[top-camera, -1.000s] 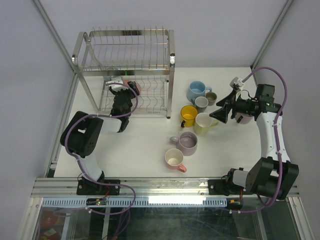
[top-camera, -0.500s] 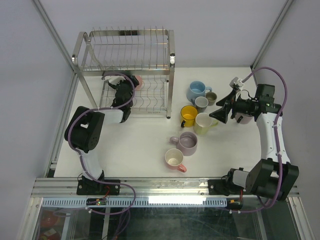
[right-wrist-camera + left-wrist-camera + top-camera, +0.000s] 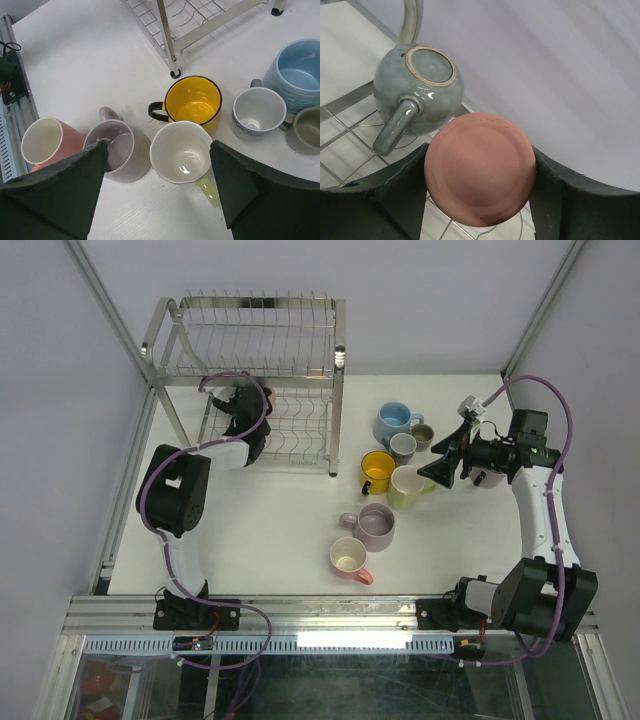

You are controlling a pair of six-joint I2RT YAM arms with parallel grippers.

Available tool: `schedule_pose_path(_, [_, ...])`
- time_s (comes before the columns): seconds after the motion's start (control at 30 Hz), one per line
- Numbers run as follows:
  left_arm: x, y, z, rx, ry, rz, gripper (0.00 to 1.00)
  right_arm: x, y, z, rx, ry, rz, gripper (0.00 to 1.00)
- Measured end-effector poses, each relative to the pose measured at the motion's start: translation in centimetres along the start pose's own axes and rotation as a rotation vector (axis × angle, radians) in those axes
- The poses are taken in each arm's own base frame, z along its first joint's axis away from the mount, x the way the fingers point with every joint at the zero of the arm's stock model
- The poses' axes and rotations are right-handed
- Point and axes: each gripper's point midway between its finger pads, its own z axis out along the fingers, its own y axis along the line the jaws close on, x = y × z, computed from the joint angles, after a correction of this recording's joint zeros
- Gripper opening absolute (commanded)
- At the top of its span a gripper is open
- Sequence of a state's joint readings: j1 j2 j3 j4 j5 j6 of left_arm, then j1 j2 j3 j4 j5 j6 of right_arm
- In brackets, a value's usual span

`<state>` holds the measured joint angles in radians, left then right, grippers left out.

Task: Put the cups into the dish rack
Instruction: Turn the cup upside down in the dish rack.

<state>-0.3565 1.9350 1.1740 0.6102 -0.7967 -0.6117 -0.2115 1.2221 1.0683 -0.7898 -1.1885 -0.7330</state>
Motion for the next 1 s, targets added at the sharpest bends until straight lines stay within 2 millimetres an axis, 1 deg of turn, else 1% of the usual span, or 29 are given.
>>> schedule_pose_path(0.2, [-0.1,0.5,0.9,-0.039,-0.008,-0.007,0.15,0.0,0.0,0.0,0.000,-0.001,0.001,0.86])
schedule_pose_path(0.47, [0.1,0.3,1.5,-0.050,-0.019,-0.013,0.38,0.0,0.0,0.0,0.000,-0.001,0.001,0.86])
schedule_pose_path(0.63, [0.6,0.6,1.6,-0.056,-0.012,-0.003,0.47,0.0,0.0,0.0,0.001,-0.001,0.000,0.86])
schedule_pose_path(0.9, [0.7,0.7,1.6,-0.059,-0.008,0.005,0.65,0.0,0.0,0.0,0.001,-0.001,0.000,0.86])
schedule_pose_path(1.0, [0.8,0.8,1.5,-0.062,-0.005,0.013,0.70,0.0,0.0,0.0,0.001,-0.001,-0.001,0.86])
